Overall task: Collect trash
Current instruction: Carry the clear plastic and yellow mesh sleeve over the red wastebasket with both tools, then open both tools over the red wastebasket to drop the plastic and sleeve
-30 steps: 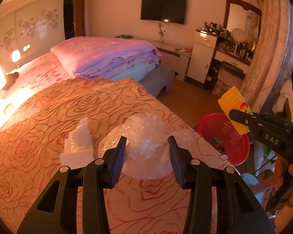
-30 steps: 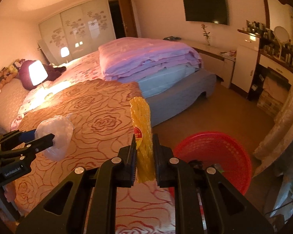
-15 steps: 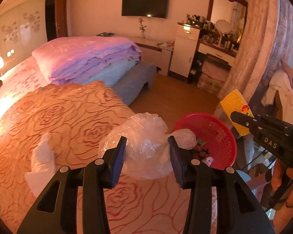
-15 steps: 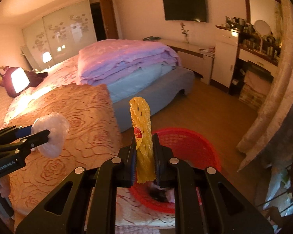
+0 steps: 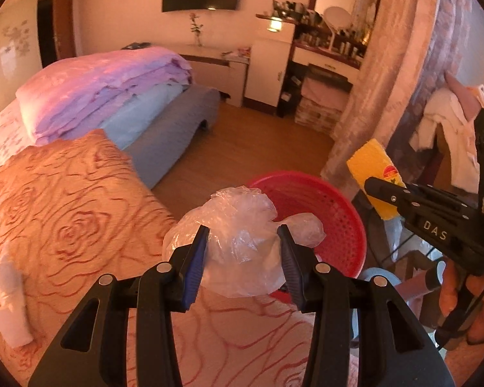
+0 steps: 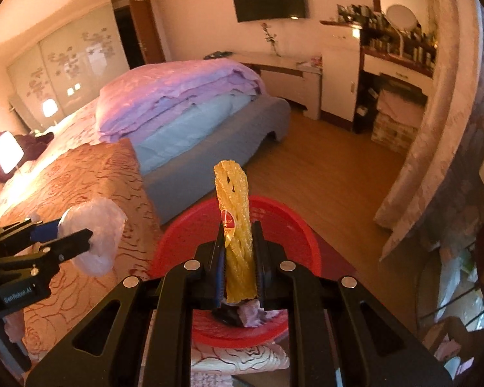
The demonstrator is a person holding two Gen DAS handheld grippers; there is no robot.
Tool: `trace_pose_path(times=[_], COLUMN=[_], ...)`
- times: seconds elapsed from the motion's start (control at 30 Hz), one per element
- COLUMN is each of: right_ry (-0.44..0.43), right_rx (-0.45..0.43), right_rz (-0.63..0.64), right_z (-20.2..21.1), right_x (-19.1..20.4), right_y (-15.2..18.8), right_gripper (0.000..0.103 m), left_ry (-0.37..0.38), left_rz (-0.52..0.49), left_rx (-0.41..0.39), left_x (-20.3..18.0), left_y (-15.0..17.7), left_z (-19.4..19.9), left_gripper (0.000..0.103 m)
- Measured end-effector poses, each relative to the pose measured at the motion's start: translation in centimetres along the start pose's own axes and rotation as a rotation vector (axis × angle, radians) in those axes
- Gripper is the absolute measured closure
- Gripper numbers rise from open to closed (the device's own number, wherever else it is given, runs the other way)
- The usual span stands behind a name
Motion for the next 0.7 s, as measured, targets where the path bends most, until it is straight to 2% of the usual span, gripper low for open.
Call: trace_pose_path(times=[0.27, 0.4, 0.57, 0.7], right_ry=[0.027, 0.030, 0.021, 0.016], right_rx=[0.061, 0.089, 0.114, 0.129], right_rz=[-0.047, -0.074, -0.091, -0.105], right_z=[-2.2, -3.1, -4.1, -4.5], right_x=[-2.0, -2.8, -3.1, -3.2], right_y=[1.0, 1.5, 1.6, 1.8], right_gripper=[0.088, 0.088, 0.085, 0.079], left_ry=[0.057, 0.062, 0.073, 0.077], left_rz=[-0.019, -0.036, -0.031, -0.011], left_rx=[0.059, 0.081, 0.090, 0.091], left_x=[-2.6, -3.2, -3.3, -3.2], left_y=[0.0, 0.4, 0.6, 0.6], left_z=[-2.9, -4.1, -4.8, -4.8], left_gripper=[0.061, 0.060, 0.052, 0.039])
Point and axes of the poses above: each gripper's, at about its wrist camera, not at the fingertips, and z roughly against the way its jaws point, x to its left, y to its underside, the point moved 2 cm from there along -z, roughly the way its jaws point, and after that the axes turned 9 degrees about -y, right-handed, at the moved point
